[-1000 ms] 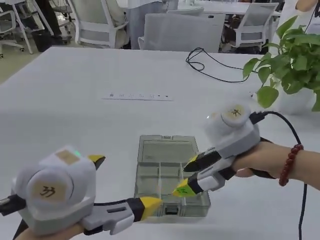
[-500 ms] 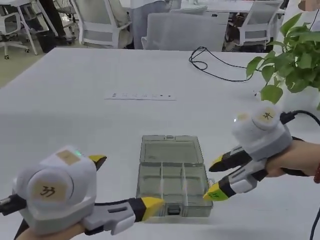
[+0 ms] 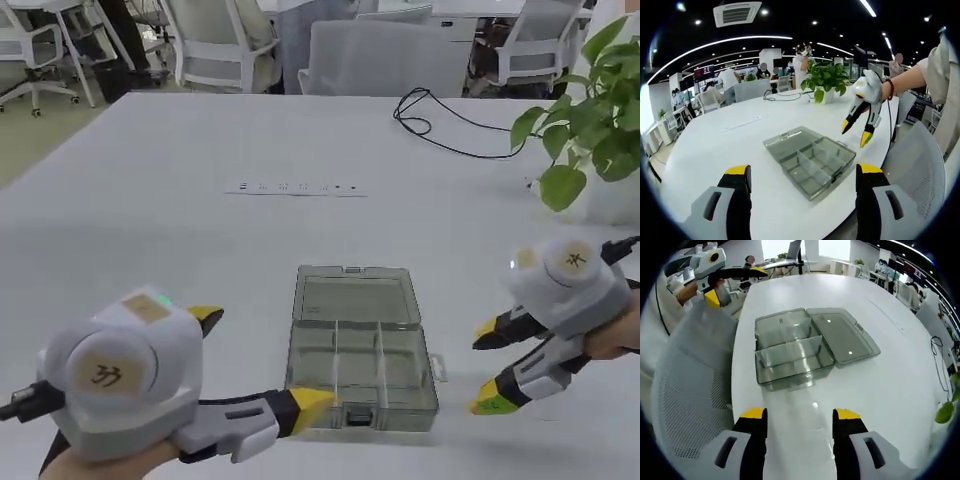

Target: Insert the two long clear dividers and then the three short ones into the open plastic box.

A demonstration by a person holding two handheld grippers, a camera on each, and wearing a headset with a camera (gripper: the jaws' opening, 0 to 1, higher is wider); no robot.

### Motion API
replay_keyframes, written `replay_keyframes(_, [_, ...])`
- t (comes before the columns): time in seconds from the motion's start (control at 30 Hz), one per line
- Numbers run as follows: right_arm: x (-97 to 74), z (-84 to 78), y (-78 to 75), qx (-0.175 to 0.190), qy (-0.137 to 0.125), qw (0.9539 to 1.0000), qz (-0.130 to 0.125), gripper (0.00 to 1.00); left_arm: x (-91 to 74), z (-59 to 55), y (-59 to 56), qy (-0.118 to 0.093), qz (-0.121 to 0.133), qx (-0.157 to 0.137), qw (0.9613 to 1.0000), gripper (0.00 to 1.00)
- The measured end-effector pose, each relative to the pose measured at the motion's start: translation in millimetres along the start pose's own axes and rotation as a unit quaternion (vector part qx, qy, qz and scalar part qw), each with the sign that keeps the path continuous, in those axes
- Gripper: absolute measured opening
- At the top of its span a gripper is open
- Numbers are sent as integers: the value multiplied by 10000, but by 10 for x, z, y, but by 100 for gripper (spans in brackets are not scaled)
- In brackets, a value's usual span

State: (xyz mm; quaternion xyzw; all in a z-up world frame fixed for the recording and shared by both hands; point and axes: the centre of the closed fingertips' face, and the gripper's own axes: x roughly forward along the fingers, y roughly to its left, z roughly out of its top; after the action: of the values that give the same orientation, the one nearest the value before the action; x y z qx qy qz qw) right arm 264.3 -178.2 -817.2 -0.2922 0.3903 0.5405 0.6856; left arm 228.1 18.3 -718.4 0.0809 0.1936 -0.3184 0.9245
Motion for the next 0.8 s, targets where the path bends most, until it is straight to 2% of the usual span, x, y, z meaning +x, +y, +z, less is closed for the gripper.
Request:
replay_keyframes(0.1, [35, -86, -27, -342, 142, 9993, -17, 50, -17, -17, 1, 39, 16, 35, 10000, 87])
replay_keyframes(0.2, [78, -147, -24, -368, 222, 9991, 27, 49, -30, -34, -1, 68, 34, 29, 10000, 87])
replay_keyframes(0.37, [140, -279, -27, -651, 498, 9966, 98, 45, -45, -38, -17, 73, 49, 19, 10000, 86])
replay_keyframes(0.47, [166, -307, -52, -720, 528, 9960, 89, 41, -51, -34, -26, 76, 54, 41, 9999, 86])
replay_keyframes(0.8, [184, -387, -75, -880, 702, 9935, 139, 39, -55, -43, -48, 82, 36, 39, 10000, 85])
